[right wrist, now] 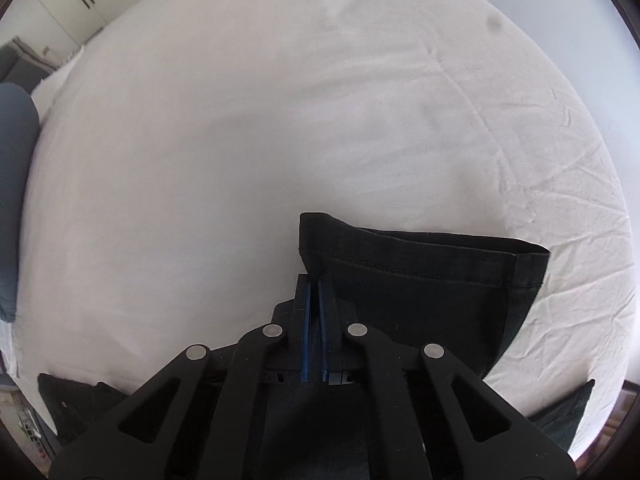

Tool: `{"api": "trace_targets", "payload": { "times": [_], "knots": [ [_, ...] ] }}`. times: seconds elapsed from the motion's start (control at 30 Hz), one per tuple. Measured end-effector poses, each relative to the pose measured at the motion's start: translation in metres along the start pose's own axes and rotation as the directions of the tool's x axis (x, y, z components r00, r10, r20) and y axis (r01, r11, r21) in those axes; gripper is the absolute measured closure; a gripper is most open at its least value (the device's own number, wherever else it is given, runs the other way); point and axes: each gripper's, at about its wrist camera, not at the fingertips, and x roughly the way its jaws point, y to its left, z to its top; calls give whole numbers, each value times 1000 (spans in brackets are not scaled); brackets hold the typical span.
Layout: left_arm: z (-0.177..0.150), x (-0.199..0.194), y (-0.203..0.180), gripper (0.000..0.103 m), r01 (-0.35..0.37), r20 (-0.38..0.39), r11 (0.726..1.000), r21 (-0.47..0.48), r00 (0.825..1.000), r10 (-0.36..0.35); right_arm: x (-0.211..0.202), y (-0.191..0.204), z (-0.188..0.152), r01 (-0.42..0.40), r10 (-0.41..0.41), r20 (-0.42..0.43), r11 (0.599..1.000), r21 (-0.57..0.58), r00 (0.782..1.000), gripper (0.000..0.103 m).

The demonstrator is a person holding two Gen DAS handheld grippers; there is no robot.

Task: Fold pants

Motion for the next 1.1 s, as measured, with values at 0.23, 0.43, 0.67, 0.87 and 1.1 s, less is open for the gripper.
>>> {"api": "trace_targets", "payload": {
  "times": [0.23, 0.43, 0.67, 0.87, 1.1],
  "knots": [
    [8, 5, -8, 34, -18, -23, 1000, 0, 1000, 18, -110, -84, -73, -175, 135, 264, 976, 133, 955, 100],
    [21, 11, -19, 29, -39, -60, 999, -8, 997, 38, -178, -180, -194, -276, 140, 408, 914, 297, 902, 100],
    [38, 23, -33, 20, -65, -105, 998, -20, 992, 63, -167, -275, -282, -316, 91, 432, 816, 483, 897, 100],
    [49, 32, -45, 17, -97, -130, 995, -37, 987, 91, -132, -291, -315, -565, 337, 470, 637, 525, 816, 99],
    [51, 40, -45, 17, -112, -146, 993, -46, 984, 105, -72, -284, -301, -614, 406, 460, 508, 604, 790, 42]
  ]
}}
